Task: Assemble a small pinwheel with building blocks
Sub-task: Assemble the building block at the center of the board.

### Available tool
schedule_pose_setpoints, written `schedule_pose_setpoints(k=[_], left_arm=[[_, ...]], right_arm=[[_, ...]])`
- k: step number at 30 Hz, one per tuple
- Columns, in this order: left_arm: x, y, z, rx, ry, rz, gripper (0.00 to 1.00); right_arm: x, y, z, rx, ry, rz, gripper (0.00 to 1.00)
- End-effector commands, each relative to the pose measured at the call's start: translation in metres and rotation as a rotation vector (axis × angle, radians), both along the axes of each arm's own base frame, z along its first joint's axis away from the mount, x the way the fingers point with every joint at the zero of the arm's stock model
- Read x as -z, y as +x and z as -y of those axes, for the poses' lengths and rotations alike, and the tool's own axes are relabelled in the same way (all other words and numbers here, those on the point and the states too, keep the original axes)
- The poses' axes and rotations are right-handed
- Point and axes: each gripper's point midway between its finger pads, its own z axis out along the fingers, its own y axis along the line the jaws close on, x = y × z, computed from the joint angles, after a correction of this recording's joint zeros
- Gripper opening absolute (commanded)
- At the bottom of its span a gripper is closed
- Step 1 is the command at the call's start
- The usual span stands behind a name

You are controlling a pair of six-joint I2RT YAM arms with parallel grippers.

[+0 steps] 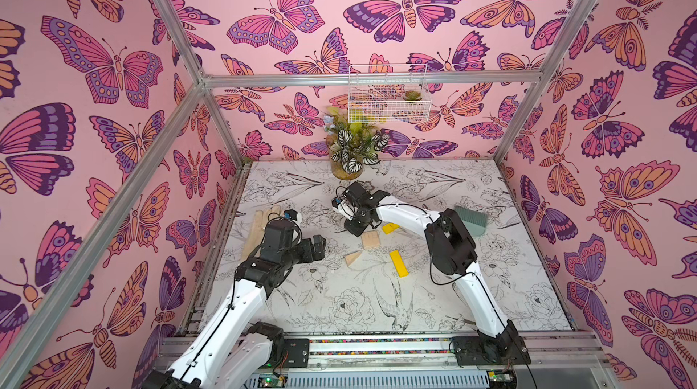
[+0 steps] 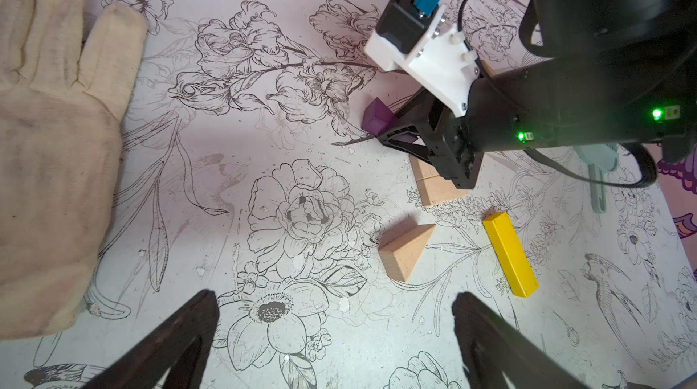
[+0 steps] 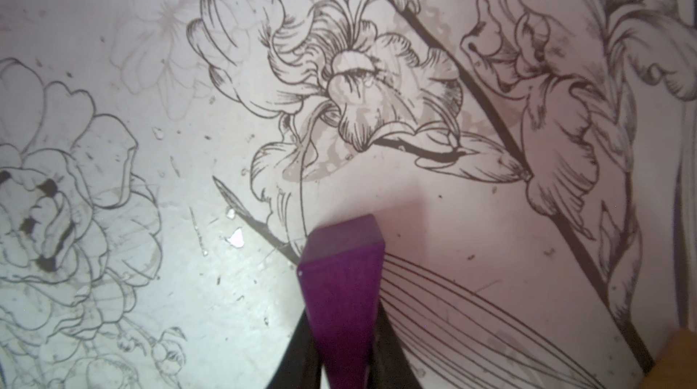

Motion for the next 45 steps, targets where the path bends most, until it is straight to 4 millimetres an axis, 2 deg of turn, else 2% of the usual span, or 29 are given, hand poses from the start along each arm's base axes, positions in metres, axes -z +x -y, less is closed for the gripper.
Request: schedule_pose_setpoints(k=[1, 11, 18, 24, 29, 34, 38, 41, 45], left_arm=[[0.004, -0.002, 0.0, -0.002, -0.015, -0.008, 1.0], [0.005, -0.003, 0.0, -0.002, -0.014, -0.009, 1.0], [0.005, -0.003, 0.0, -0.001, -0.014, -0.008, 1.0], [0.003, -0.002, 0.0, 0.002, -0.013, -0.003, 1.0], [-0.003, 0.0, 0.0, 0.006, -0.009, 0.012, 1.0], [-0.01, 0.004, 0.001, 0.015, -0.002, 0.026, 1.0], [-0.016, 0.01, 0.005, 0.038, 0.004, 0.027, 1.0], [-0.02, 0.017, 0.014, 0.086, 0.007, 0.024, 1.0], [-0.027, 0.031, 0.033, 0.223, 0.074, 0.035, 1.0]], right_arm=[[-0.003, -0.005, 0.006, 0.026, -0.018, -0.011, 0.16], [0.005, -0.005, 0.004, 0.033, -0.017, -0.025, 0.2], [0.001, -0.001, 0.002, 0.037, -0.007, -0.016, 0.32], [-0.012, 0.003, -0.002, 0.042, 0.021, -0.001, 0.42], [-0.036, 0.007, -0.006, 0.049, 0.069, 0.021, 0.48], [-0.072, 0.014, -0.003, 0.068, 0.137, 0.043, 0.53], [-0.105, 0.018, 0.008, 0.087, 0.187, 0.072, 0.56], [-0.125, 0.022, 0.025, 0.131, 0.225, 0.081, 0.57], [-0.143, 0.028, 0.063, 0.263, 0.278, 0.076, 0.57]])
